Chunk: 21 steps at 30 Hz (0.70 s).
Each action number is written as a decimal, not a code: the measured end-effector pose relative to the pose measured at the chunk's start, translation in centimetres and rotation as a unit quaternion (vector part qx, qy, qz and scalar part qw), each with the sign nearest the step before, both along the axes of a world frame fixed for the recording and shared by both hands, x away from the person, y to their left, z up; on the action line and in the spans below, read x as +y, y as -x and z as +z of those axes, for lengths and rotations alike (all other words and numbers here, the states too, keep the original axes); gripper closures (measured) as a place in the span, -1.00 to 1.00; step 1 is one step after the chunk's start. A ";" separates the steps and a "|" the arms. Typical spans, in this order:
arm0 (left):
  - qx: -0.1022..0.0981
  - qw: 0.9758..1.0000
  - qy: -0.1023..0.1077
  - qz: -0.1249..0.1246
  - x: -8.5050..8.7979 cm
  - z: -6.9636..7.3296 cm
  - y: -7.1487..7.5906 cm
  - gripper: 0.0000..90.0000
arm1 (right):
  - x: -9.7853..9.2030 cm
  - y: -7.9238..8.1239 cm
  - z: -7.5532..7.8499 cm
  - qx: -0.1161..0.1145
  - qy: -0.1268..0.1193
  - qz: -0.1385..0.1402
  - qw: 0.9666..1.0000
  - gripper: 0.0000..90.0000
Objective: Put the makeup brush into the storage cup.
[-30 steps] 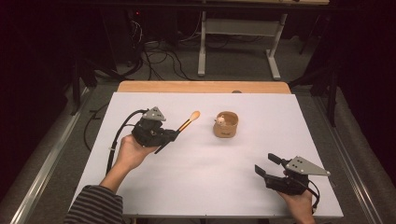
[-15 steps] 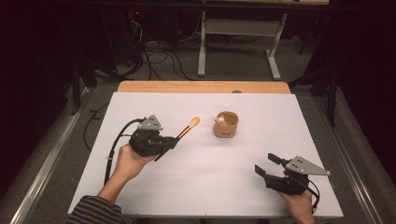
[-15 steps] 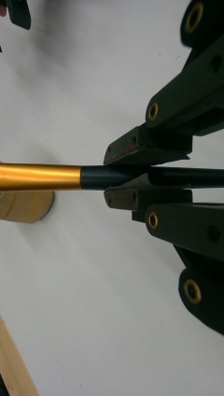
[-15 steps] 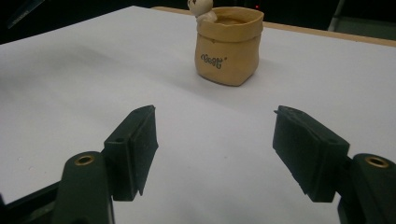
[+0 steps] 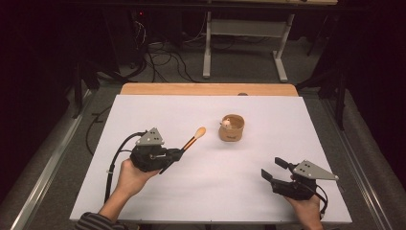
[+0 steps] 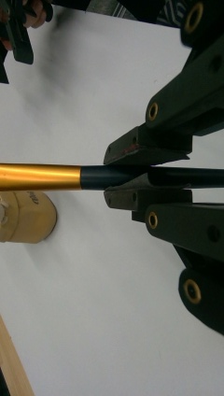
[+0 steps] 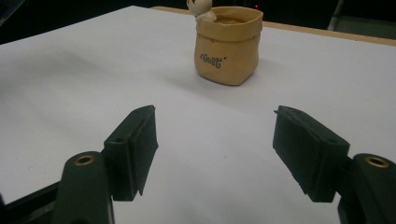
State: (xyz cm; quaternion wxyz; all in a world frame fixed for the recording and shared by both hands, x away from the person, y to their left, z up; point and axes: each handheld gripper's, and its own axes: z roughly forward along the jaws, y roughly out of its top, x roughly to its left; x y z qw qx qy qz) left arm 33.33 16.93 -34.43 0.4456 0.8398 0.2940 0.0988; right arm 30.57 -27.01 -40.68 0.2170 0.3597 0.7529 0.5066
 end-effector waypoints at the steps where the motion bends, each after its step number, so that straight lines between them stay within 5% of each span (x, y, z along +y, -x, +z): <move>1: 0.001 1.000 0.002 -0.001 0.0 -0.1 0.2 0.74 | 0.0 0.0 0.0 0.000 0.000 0.000 1.000 -0.29; 21: -0.004 1.000 0.022 -0.012 -1.0 -1.6 1.3 0.74 | 0.4 0.2 0.0 -0.001 0.007 0.010 1.000 -0.29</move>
